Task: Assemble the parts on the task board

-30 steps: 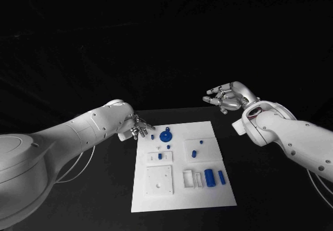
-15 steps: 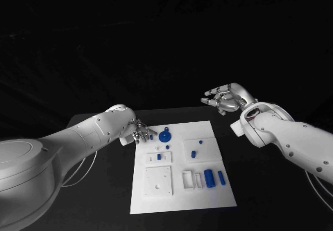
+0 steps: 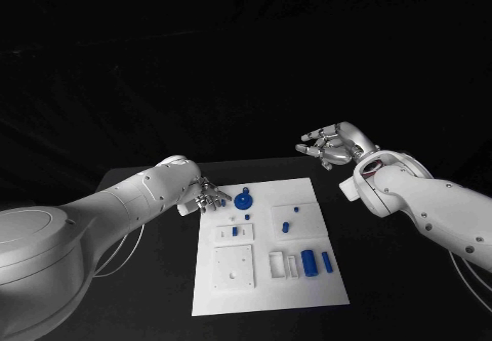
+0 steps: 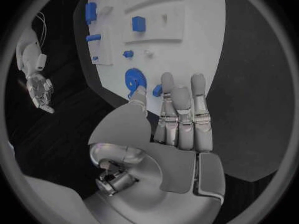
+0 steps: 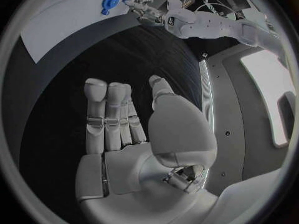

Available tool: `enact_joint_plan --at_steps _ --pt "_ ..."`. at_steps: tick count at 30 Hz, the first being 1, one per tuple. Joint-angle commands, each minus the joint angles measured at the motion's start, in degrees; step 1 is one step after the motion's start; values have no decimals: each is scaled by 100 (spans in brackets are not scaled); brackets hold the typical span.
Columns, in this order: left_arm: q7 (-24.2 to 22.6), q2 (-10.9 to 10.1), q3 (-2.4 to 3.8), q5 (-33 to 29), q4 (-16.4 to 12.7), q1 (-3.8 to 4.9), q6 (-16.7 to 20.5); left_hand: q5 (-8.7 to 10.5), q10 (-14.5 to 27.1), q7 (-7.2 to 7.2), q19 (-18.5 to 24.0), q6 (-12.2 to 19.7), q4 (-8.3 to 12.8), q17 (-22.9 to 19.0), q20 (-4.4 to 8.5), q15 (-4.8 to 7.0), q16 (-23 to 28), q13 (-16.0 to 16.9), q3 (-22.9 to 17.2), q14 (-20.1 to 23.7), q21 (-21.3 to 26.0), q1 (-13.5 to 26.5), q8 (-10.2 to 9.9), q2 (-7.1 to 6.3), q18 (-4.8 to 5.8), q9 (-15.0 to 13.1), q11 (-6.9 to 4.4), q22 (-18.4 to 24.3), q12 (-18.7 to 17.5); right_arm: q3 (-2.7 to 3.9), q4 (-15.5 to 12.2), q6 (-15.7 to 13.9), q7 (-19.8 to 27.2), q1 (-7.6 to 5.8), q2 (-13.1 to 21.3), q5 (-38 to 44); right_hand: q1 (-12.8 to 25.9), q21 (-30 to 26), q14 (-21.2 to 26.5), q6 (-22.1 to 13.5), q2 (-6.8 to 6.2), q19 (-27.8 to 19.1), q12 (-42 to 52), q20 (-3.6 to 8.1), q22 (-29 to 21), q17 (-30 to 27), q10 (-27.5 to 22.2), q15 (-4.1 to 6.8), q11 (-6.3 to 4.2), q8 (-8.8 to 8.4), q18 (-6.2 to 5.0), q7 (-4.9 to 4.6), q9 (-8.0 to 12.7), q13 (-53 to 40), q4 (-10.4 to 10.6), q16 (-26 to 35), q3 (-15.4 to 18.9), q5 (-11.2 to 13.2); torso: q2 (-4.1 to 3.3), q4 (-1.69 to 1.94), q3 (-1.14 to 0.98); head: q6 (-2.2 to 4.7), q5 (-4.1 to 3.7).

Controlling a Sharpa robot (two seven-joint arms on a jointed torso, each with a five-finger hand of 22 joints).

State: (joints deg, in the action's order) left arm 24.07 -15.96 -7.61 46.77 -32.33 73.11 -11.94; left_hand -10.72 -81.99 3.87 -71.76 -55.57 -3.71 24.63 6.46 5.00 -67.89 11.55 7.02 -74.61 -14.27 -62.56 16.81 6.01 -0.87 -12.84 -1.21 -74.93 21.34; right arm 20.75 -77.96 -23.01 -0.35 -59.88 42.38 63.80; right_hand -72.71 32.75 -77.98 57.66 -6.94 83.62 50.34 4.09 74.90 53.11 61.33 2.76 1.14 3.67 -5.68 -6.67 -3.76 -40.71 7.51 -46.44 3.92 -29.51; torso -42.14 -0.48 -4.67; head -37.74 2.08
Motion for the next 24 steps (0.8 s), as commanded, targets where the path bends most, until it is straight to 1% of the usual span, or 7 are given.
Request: enact_joint_plan --at_steps 1,5,9,22,24 --pt "-99 22 -2 -10 22 -11 -57 -44 27 16 1 43 65 -7 -49 -21 -39 8 -15 38 37 -32 38 136 20 21 -1 -99 26 3 -5 51 48 -5 -6 15 16 20 -7 9 37 37 28 2 389 -4 20 25 -24 -6 -13 7 7 5 8 -17 -17 -30 -4 2 0 1 -4" --pt "-140 33 -3 -46 45 -18 -53 -66 36 15 5 44 180 -9 -49 -20 -40 7 -65 42 41 -171 47 269 21 31 -2 -99 25 3 -3 54 47 -5 -11 15 16 20 -7 9 37 37 28 2 389 -4 20 25 -24 -6 -13 7 7 5 8 -17 -17 -30 -3 3 1 -1 -4" --pt "-172 47 -4 -74 55 -21 -51 -62 42 10 12 46 272 -9 -48 -20 -47 6 -45 50 42 -259 59 367 25 42 -4 -101 29 3 0 57 47 -6 -17 15 16 20 -7 9 37 37 28 2 389 -4 20 25 -24 -6 -13 7 7 5 8 -17 -17 -30 -5 4 2 -3 -6" --pt "-263 76 -5 -199 127 -25 -79 -59 65 17 24 67 306 -14 -54 -26 -43 3 -13 65 50 -296 63 402 25 51 3 -98 27 3 14 74 45 -6 -37 15 16 20 -7 9 37 37 28 2 389 -4 20 25 -24 -6 -13 7 7 5 8 -17 -17 -30 -9 3 -3 -16 -4" --pt "-271 83 -6 -226 149 -25 -107 -60 70 15 30 69 320 -13 -55 -28 -45 3 -21 71 54 -319 66 426 26 52 3 -98 28 3 16 77 45 -6 -40 15 18 36 -11 19 45 38 32 4 391 -2 28 27 -27 -6 -12 10 6 3 3 -20 -16 -32 -10 3 -4 -19 0"
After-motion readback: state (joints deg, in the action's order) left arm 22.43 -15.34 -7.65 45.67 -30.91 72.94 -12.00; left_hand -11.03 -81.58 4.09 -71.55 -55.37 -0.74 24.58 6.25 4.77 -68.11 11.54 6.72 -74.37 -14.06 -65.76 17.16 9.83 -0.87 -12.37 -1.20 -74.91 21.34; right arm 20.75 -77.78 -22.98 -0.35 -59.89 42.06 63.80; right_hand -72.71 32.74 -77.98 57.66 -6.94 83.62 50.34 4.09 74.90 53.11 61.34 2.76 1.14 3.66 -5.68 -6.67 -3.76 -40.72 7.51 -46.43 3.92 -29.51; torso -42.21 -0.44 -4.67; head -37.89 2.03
